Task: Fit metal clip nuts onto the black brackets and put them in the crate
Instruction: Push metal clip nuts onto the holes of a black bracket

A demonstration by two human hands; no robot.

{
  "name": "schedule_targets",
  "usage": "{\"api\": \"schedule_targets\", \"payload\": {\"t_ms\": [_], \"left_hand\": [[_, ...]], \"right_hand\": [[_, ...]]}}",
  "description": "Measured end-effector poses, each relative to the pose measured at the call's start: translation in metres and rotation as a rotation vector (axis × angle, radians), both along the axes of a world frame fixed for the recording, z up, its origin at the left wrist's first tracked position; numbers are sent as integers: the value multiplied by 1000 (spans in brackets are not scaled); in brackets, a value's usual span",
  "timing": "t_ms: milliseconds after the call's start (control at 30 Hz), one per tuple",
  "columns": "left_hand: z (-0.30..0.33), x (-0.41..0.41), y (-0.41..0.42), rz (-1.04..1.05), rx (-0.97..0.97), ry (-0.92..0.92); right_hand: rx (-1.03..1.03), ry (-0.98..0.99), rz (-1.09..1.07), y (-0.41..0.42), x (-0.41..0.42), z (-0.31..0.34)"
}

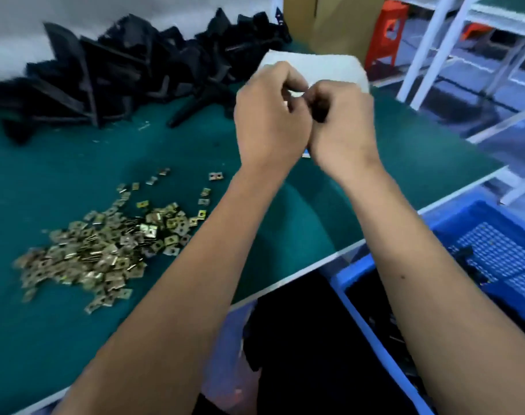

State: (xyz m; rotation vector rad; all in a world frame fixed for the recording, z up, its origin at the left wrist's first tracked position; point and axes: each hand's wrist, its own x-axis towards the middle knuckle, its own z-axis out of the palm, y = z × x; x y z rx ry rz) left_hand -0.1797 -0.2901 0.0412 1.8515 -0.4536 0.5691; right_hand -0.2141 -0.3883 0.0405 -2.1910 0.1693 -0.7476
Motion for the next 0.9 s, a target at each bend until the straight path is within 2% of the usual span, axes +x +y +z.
{"api": "schedule_targets", "payload": {"t_ms": [133, 300, 500, 633, 733, 833, 900], "left_hand": [[-14, 38, 85, 223, 109, 183], [-40, 81, 155, 375, 329, 402], [-48, 123, 178, 335, 104, 581], [-46, 137, 177, 267, 7, 612], [-49, 138, 181, 220, -18, 640], [-47, 139, 185, 192, -108, 679], [-38, 133, 185, 183, -193, 763]], "right_hand": [[-155, 150, 199, 78, 54, -11], [-290, 393, 279, 139, 118, -37], [-470, 640, 192, 169, 173, -39], [-474, 599, 57, 174, 184, -40], [-400, 567, 9, 172, 186, -40], [-63, 527, -29, 173, 176, -38], [133, 407, -12, 180, 159, -38]]}}
